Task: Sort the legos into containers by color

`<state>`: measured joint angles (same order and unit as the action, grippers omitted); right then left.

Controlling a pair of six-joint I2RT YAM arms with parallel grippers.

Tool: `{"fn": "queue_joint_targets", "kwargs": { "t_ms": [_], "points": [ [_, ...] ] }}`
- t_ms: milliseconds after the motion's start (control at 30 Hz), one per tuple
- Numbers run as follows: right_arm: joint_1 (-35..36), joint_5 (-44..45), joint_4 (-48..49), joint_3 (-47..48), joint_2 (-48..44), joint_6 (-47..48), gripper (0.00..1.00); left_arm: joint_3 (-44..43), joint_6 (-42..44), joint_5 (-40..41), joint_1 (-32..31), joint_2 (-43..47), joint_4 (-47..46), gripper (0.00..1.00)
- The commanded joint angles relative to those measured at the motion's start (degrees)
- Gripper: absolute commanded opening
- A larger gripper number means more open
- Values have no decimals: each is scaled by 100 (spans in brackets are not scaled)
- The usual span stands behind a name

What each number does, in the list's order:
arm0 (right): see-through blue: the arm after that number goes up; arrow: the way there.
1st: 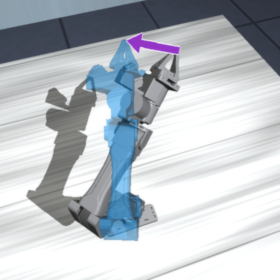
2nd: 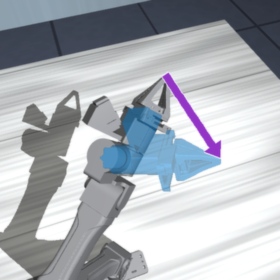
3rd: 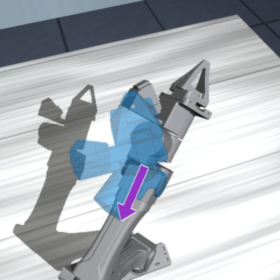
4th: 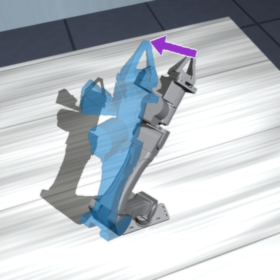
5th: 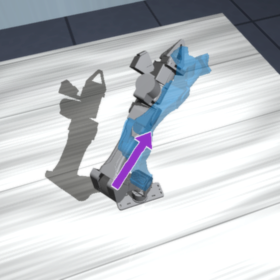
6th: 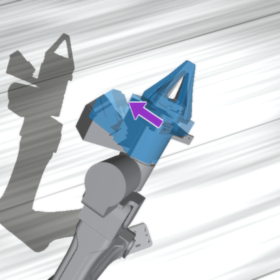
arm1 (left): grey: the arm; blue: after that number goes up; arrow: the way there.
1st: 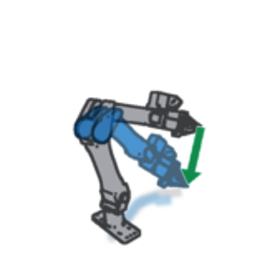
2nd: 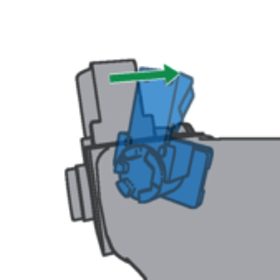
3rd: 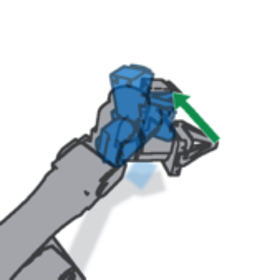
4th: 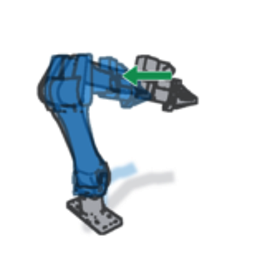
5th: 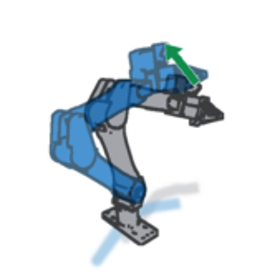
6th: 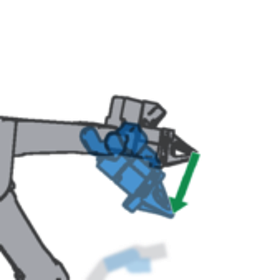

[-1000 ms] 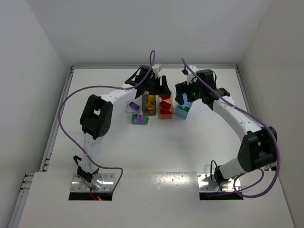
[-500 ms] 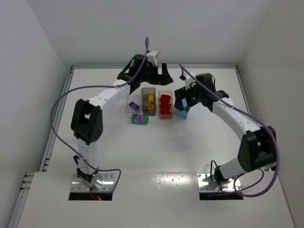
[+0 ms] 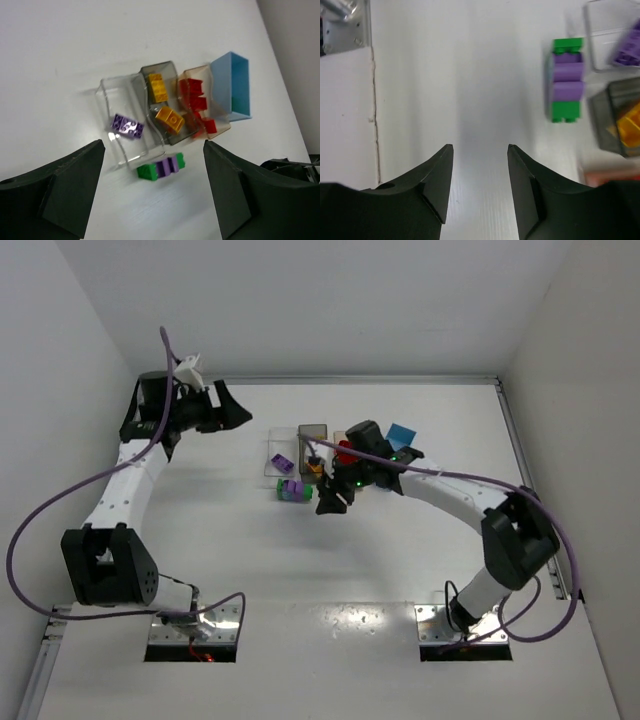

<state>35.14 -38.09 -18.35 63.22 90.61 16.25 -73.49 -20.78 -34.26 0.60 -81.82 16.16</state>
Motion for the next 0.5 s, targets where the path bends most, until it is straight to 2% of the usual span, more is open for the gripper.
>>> {"fn": "queue_joint_targets", "kwargs": {
  "t_ms": [0,100,267,467],
  "points": [
    [274,-463,392,120,421,721,47,247,381,-327,335,543,308,86],
    [485,-34,683,190,887,722,46,440,487,-327,511,659,308,86],
    [538,564,631,752,1695,783,46,564,592,-257,634,852,361,86],
    [477,1180,403,1218,2154,993,46,564,803,-133,687,852,361,86]
  ]
}}
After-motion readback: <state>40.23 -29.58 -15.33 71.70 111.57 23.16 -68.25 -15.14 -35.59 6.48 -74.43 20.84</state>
